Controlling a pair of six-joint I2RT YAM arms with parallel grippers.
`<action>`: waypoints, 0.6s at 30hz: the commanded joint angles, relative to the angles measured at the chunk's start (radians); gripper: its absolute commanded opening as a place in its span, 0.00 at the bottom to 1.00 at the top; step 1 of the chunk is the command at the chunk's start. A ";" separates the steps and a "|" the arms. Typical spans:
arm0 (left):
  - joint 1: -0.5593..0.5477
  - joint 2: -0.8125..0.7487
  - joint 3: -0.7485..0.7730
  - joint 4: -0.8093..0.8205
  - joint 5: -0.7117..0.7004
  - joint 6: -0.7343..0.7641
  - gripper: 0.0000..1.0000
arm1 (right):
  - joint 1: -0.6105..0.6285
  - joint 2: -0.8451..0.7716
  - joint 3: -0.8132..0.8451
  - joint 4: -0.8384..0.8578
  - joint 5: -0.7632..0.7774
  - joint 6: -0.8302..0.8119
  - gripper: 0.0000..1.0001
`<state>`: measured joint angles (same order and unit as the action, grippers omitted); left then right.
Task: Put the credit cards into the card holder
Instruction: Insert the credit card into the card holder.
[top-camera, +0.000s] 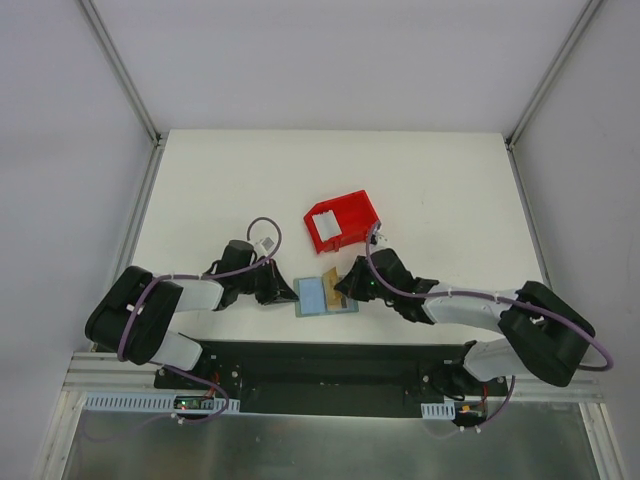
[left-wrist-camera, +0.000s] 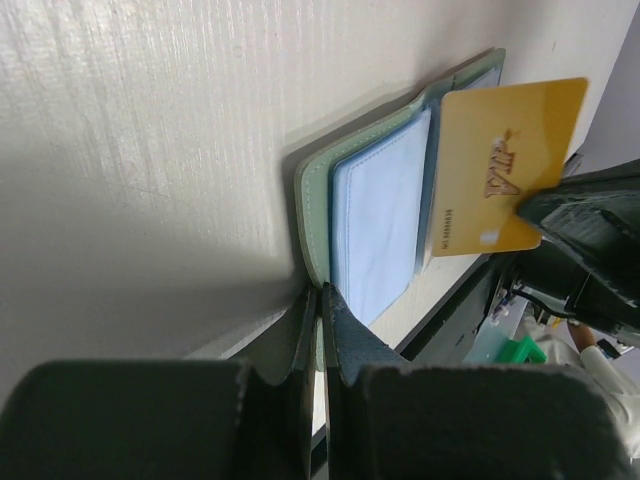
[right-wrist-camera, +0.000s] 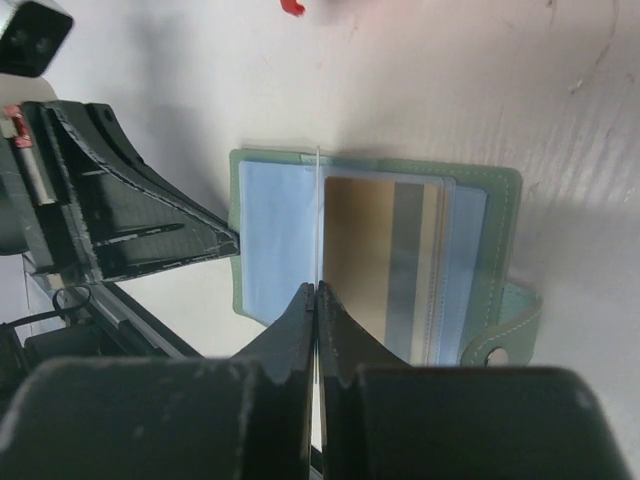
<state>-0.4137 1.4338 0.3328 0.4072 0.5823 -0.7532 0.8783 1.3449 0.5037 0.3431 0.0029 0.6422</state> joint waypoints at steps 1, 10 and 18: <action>-0.013 0.007 -0.040 -0.068 -0.076 0.008 0.00 | 0.033 0.043 -0.034 0.154 0.042 0.080 0.01; -0.013 0.011 -0.035 -0.067 -0.082 0.005 0.00 | 0.071 0.123 -0.105 0.200 0.049 0.145 0.00; -0.013 0.022 -0.035 -0.059 -0.085 0.009 0.00 | 0.088 0.123 -0.111 0.158 0.055 0.151 0.00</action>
<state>-0.4137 1.4322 0.3271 0.4145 0.5747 -0.7715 0.9424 1.4528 0.4103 0.5419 0.0666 0.7921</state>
